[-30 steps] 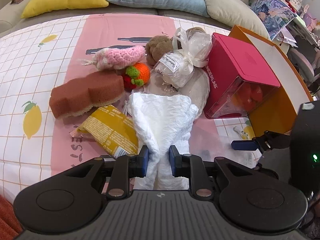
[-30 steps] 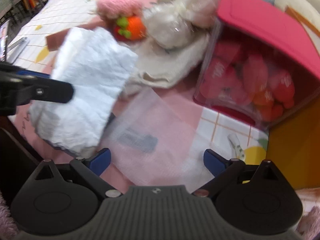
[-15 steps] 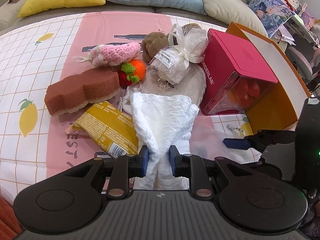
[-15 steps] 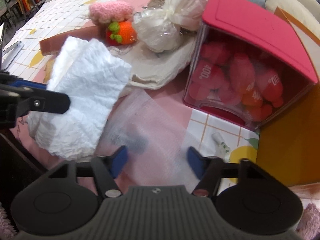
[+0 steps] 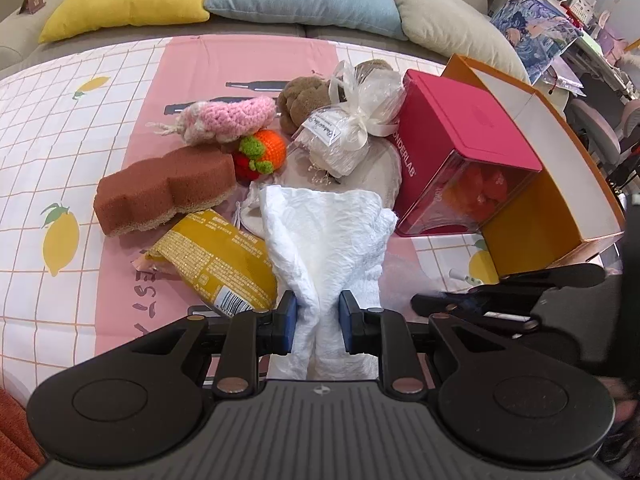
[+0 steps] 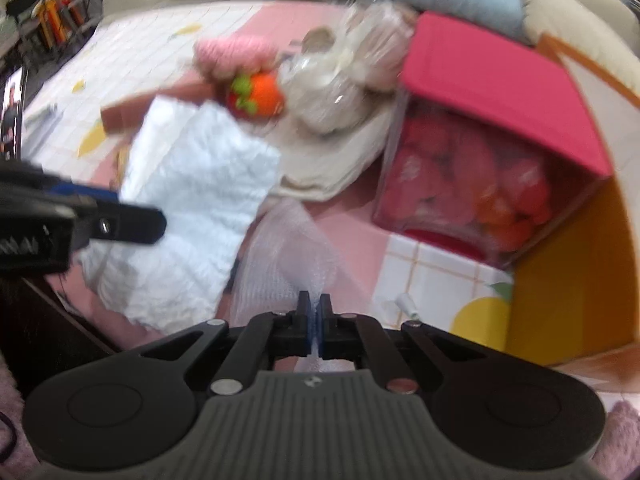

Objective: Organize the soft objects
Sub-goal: 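Close left tool on white tissue while right tool grasps translucent mesh bag, then carry tissue and mesh bag into the orange box with both tools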

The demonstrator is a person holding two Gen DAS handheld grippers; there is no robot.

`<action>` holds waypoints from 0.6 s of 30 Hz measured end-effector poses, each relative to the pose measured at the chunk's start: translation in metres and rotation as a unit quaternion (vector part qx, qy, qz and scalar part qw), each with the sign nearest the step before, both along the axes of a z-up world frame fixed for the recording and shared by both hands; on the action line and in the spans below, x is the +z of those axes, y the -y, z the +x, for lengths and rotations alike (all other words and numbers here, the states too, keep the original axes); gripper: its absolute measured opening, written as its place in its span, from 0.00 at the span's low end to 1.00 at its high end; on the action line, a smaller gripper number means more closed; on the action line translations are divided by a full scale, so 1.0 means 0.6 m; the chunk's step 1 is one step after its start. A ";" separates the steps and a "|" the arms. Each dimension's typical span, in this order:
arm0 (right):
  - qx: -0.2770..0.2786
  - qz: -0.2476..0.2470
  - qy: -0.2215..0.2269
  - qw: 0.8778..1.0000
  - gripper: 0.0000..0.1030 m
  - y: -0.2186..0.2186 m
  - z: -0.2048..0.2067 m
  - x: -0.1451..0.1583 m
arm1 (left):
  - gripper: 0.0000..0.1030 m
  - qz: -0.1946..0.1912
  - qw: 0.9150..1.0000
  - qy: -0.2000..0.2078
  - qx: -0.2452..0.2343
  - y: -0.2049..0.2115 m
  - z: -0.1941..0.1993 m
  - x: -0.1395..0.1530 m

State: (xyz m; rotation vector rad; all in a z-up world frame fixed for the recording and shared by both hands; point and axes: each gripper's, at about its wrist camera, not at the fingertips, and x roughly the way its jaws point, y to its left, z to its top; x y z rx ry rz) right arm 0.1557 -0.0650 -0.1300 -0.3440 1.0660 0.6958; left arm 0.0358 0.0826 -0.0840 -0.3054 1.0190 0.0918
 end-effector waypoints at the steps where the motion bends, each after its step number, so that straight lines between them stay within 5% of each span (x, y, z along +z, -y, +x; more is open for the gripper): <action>1: -0.008 0.009 -0.001 1.000 0.00 0.005 0.001 0.009 | 0.24 0.000 1.000 0.003 -0.001 0.001 0.000 0.003; 18: -0.084 0.098 0.092 0.987 0.00 0.085 0.000 0.183 | 0.24 0.004 0.996 0.088 -0.021 0.026 0.011 0.109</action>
